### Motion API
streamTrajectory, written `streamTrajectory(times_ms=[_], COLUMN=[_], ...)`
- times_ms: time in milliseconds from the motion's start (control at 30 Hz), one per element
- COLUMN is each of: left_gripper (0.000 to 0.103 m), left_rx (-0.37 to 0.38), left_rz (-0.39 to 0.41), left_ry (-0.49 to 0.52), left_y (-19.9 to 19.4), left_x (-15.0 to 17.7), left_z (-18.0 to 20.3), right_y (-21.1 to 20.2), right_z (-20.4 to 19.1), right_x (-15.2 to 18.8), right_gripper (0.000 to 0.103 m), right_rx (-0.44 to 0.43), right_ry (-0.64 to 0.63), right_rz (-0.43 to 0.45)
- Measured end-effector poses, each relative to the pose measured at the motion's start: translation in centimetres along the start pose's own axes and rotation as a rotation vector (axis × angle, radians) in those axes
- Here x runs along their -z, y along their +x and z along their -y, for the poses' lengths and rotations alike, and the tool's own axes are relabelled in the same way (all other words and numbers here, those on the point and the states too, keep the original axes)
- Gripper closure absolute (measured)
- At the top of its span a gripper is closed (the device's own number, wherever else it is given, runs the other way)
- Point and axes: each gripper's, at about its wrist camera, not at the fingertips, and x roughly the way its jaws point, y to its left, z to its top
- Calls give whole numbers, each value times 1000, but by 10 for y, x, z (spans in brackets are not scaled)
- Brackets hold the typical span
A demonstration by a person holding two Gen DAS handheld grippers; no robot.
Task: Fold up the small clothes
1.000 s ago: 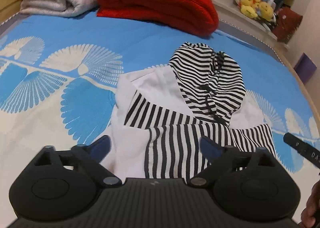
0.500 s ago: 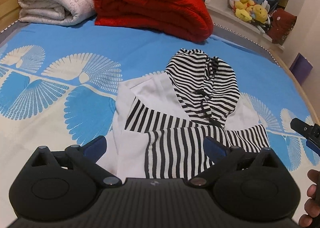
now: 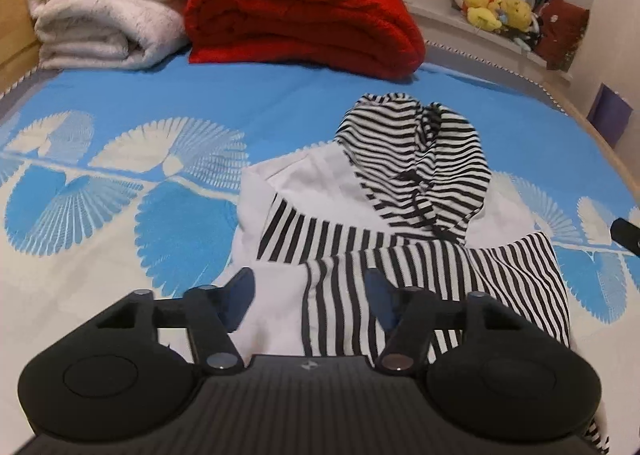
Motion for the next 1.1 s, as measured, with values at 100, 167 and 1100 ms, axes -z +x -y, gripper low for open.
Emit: streamTrajectory(times_ms=[100,167,1100], left_gripper=[44,44,83], left_rx=[-6,-13,28], left_rz=[68,131,155], left_ry=[32,49,53], left_y=[-6,-10,61], left_x=[2,2,-102], left_z=[7,10,16], right_y=[-3,-3,18], right_z=[3,7,82], right_x=[1,-1,-13], right_gripper=[38,38,46], right_rx=[12,3,133], right_ry=[-30,-39,-25], right_rz=[33,39,-145])
